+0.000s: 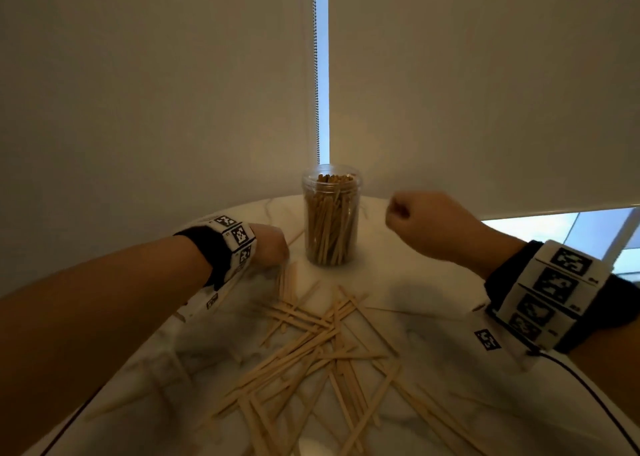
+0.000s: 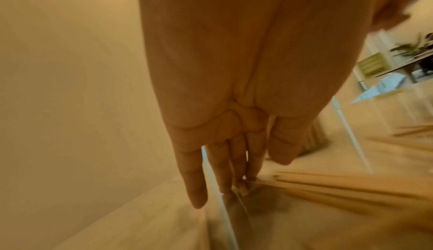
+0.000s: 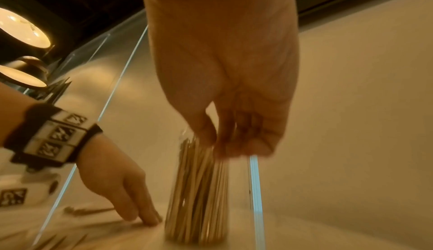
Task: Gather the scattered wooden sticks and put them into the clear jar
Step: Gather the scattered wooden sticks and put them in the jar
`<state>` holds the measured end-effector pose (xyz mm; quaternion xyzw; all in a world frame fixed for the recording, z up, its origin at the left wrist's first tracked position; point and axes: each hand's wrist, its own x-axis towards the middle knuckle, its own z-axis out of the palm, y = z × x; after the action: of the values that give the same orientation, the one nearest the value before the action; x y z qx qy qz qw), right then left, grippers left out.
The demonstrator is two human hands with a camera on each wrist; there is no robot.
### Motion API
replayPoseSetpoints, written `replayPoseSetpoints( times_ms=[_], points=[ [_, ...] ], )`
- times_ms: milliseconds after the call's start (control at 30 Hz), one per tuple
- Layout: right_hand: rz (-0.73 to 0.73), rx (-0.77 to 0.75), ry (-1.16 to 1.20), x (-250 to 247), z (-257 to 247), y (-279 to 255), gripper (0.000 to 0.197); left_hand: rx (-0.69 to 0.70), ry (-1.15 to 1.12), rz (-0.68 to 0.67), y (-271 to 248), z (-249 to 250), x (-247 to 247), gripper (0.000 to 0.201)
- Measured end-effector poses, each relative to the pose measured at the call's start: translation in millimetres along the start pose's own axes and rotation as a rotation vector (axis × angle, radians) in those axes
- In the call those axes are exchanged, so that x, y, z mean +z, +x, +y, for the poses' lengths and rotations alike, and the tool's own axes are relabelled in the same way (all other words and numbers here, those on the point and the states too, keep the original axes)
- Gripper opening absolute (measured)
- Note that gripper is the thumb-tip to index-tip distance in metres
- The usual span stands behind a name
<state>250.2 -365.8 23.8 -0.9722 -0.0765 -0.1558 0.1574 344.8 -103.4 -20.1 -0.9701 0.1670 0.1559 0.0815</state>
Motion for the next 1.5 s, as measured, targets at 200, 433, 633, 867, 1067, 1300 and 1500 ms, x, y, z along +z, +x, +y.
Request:
replayPoseSetpoints(
  times_ms=[200,433,633,867,1067,1300,1500],
  points=[
    [-0.625,0.131,-0.336,30.6,1.1,-50.3,0.071,0.01,-0.034,0.077,-75.4,35.9,36.6,0.047],
    [-0.686,-0.115,-0.292,32.4,-60.0,-95.6,0.026,0.003,-0.135,0.192,-128.7,54.4,64.5,0.036],
    [-0.723,-0.091,-0.176,15.4,-82.5,-120.5,0.051,0.026,-0.187,0.164,-172.5,56.4,83.0,0.08],
    [-0.65,-0.056,-0.176,19.4,-89.6,-141.8,0.039,-0.03,-0.316,0.243,-176.2,70.6,86.8,0.048],
    [-0.563,-0.067,-0.089,30.4,-97.7,-132.8,0.022,-0.122,-0.418,0.192,-166.2,87.3,71.2,0.024],
    [-0.487,0.008,0.125,38.1,-91.7,-122.8,0.025,-0.12,-0.481,0.134,-156.3,102.1,65.0,0.021],
    [-0.483,0.159,0.372,39.1,-87.1,-117.7,0.025,-0.113,-0.459,0.108,-157.8,124.7,60.1,0.04]
  ],
)
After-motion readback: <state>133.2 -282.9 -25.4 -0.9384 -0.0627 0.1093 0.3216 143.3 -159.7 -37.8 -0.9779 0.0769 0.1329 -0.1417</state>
